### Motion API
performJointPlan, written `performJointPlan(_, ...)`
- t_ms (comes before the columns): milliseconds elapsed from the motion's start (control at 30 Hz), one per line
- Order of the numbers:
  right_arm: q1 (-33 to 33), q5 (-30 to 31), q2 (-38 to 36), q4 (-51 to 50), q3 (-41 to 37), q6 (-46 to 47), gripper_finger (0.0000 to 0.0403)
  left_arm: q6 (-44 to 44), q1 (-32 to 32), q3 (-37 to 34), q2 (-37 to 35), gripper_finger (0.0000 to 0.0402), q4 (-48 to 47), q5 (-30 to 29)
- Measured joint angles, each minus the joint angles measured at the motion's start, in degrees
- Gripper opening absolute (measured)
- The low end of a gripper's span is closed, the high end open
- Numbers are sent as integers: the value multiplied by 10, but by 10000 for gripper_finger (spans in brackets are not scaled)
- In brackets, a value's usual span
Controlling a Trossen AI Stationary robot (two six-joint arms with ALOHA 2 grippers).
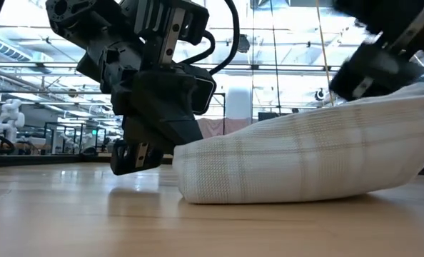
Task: Roll towel
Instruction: Roll the towel
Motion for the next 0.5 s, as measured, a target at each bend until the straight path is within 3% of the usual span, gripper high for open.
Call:
performJointPlan(133, 82, 172, 3, -15, 1, -37, 257, 0, 0, 0, 0, 4, -2, -3)
performJointPlan(233, 116, 261, 27, -13, 1, -14, 285, 0, 0, 0, 0, 4, -3, -4)
performJointPlan(367, 140, 338, 55, 2, 0, 20, 312, -3, 0, 0, 0, 4, -4, -4)
performJointPlan(500, 146, 353, 64, 28, 0, 13, 315, -7, 0, 0, 0, 4, -9, -4)
